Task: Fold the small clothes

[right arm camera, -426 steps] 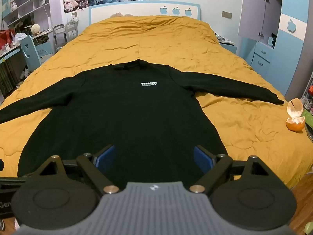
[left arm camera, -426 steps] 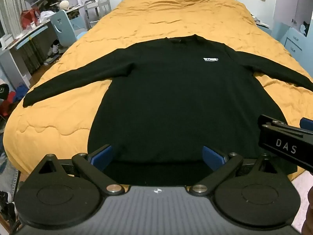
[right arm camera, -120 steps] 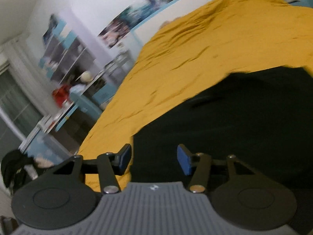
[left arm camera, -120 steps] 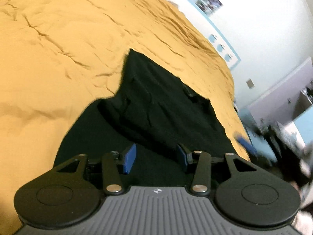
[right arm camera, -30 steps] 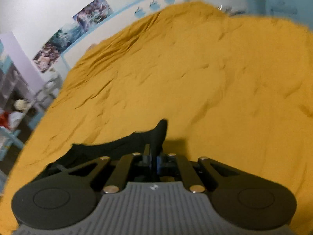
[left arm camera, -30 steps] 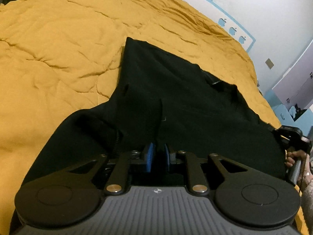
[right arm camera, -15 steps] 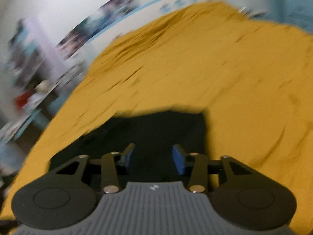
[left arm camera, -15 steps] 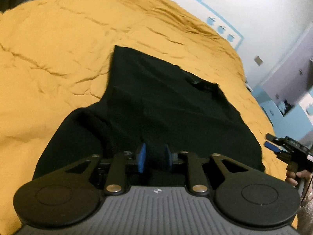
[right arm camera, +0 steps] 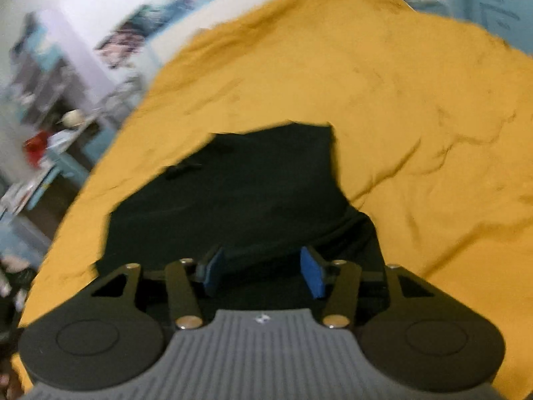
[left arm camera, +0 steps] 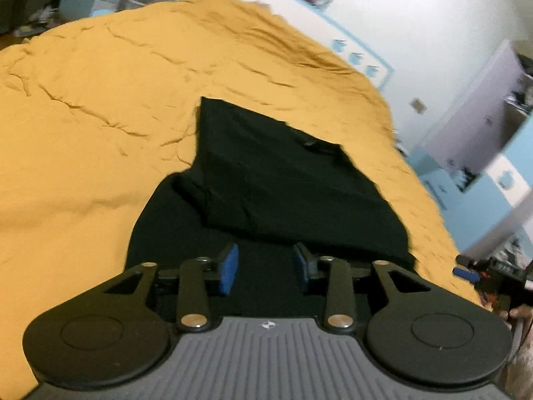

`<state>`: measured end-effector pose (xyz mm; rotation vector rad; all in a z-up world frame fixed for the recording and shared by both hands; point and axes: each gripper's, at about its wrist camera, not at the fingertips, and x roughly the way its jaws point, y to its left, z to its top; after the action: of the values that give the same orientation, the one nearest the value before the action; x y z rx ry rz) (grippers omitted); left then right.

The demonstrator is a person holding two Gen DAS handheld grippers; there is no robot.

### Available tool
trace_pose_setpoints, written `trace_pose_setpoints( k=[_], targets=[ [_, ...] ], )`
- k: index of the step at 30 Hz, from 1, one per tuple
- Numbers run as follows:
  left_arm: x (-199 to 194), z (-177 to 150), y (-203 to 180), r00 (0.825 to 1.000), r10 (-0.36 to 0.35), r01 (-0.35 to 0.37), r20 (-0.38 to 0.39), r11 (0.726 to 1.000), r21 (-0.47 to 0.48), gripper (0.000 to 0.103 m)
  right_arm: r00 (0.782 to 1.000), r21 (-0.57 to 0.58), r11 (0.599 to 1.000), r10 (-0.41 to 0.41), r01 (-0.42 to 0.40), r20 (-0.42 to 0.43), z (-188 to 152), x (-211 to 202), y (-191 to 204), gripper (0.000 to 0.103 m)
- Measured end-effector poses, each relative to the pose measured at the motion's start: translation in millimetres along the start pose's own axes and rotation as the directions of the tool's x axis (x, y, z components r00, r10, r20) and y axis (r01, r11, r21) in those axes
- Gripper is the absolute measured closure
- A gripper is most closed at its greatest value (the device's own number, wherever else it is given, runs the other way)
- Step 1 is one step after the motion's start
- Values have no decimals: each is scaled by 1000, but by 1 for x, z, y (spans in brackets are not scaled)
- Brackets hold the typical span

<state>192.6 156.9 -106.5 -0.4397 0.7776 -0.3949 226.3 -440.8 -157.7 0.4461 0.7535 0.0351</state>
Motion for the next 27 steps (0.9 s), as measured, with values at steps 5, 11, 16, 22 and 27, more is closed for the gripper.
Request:
trace_pose_setpoints(
  k=[5,11,16,22,27],
  targets=[
    [-69,-35,13,998,-67,67,-4,998,20,47,996,-132,989,79,-72,43,-42,-133,12,39],
    [-108,-87,44,998,-7,9,-57,999,42,46,995,-175,980,89,-97,-52,-122,-212,-20,41],
    [-107,-111,77,997,-60,59,-41,998,-21,46,990,-93,990,91,-102,-112,-175,-202,-63,47],
    [-101,-115,99,988,-157,155,-6,982,-111,46,975,65,985,170,-163,-140,-193,-182,-99,47],
    [-95,-122,105,971,-240,234,-15,957,-173,46,952,147,961,257,-234,-168,-202,-173,-108,45]
  ],
)
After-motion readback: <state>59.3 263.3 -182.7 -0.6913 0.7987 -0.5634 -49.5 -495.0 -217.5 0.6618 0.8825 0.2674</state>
